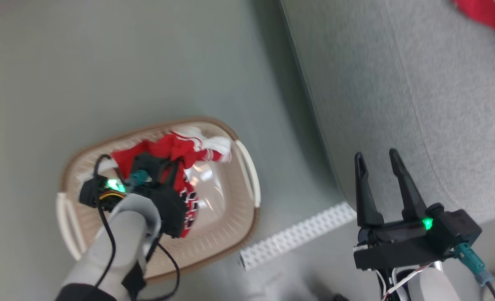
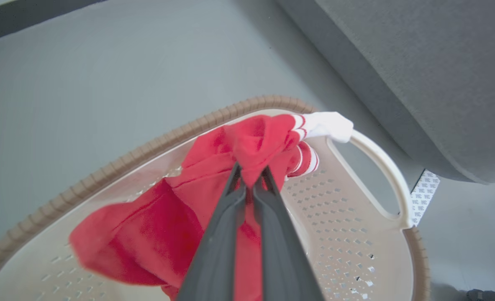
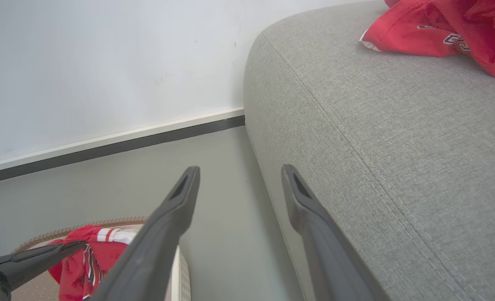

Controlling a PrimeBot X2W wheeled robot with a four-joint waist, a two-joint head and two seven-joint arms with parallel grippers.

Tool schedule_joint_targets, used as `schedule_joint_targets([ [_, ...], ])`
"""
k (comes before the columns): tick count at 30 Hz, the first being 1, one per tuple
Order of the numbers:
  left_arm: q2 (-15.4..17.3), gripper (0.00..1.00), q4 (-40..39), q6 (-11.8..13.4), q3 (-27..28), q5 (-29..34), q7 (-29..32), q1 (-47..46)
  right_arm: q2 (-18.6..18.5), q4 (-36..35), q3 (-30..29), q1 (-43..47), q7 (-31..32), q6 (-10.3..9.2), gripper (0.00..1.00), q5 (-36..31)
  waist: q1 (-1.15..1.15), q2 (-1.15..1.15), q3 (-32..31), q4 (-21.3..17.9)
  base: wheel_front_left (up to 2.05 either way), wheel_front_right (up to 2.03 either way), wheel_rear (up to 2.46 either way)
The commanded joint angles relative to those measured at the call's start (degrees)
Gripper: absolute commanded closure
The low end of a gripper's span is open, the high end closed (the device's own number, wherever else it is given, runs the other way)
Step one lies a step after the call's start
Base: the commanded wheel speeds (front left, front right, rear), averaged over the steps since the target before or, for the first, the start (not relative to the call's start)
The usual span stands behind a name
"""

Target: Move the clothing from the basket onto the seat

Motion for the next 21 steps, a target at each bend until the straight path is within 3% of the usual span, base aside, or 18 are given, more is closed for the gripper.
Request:
schedule_joint_targets([
  [1, -0.4, 1.00, -1.2, 0.7, -0.9, -1.1, 0.3, 1.6, -0.3, 0.5, -0.3, 1.0, -0.1, -0.02, 0.00, -0.4, 0.00, 0.00, -11.6, 8.3, 0.00, 0.00, 0.00],
  [12, -0.2, 1.00, -14.4, 7.6, -8.1, -12.4, 2.7, 8.3, -0.2, 6.2, 0.6, 5.5, -0.1, -0.02, 0.00, -2.6, 0.00, 0.00, -27.2, 14.7, 0.00, 0.00, 0.00],
  [21, -0.3, 1.00, -21.2, 9.1, -9.9, -15.9, 4.0, 8.4, -0.2, 11.4, 5.1, 5.7, 1.6, -0.02, 0.00, -0.2, 0.00, 0.00, -36.9, 17.6, 0.00, 0.00, 0.00],
])
